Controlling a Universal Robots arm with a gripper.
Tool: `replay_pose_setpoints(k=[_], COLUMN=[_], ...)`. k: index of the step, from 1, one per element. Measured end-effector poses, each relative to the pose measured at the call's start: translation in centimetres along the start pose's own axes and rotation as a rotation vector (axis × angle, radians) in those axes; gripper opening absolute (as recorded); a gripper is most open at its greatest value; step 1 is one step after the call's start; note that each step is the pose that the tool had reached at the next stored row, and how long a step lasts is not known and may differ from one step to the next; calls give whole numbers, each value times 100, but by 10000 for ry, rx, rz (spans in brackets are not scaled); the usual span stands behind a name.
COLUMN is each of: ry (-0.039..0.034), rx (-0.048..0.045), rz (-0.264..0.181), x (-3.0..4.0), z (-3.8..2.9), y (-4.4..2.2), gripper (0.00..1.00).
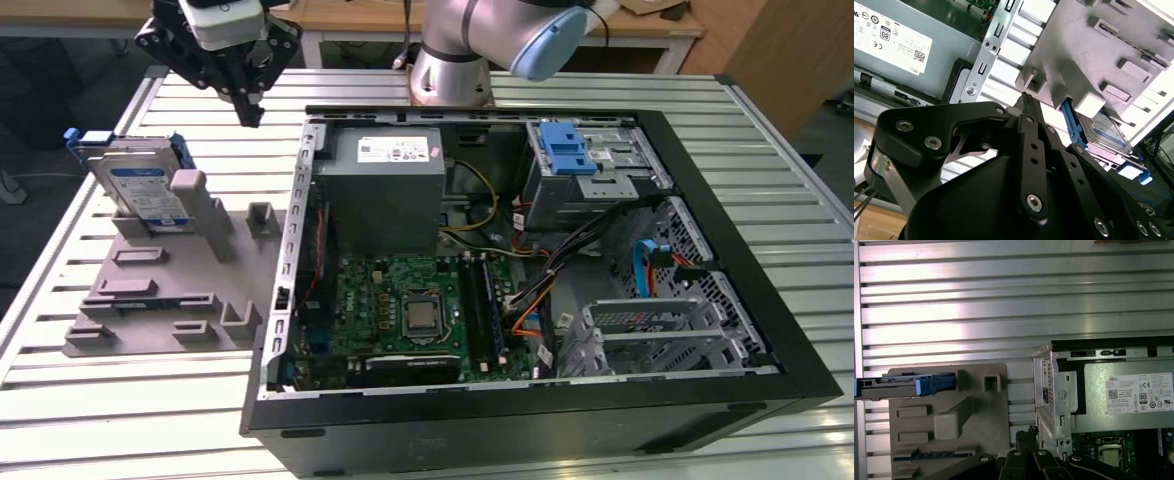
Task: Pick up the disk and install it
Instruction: 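Reach for the disk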
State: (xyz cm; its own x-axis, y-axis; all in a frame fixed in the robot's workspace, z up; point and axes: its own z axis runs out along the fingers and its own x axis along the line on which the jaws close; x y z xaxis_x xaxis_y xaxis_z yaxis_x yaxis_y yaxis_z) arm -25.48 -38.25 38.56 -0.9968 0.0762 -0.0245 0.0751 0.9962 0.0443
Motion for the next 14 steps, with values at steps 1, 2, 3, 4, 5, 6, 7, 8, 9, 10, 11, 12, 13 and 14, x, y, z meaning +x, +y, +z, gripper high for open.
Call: replay_pose_setpoints(k=[1, 2, 3, 4, 5, 6, 7, 8, 9, 10, 11, 12, 13, 14], ry=[0, 0, 0, 0, 0, 0, 0, 0, 0, 0, 0, 0, 0, 0], rx=[0, 0, 0, 0, 0, 0, 0, 0, 1, 0, 0, 0, 0, 0], rz=[0, 0, 0, 0, 0, 0, 0, 0, 0, 0, 0, 1, 2, 1], x=[2, 4, 4, 4, 4, 5, 5, 5, 5, 5, 6, 9, 14, 24], z=[0, 0, 0, 0, 0, 0, 0, 0, 0, 0, 0, 0, 0, -1], y=[0, 0, 0, 0, 0, 0, 0, 0, 0, 0, 0, -1, -1, -1], gripper=[11, 11, 11, 11, 11, 11, 11, 11, 11, 11, 11, 11, 11, 11])
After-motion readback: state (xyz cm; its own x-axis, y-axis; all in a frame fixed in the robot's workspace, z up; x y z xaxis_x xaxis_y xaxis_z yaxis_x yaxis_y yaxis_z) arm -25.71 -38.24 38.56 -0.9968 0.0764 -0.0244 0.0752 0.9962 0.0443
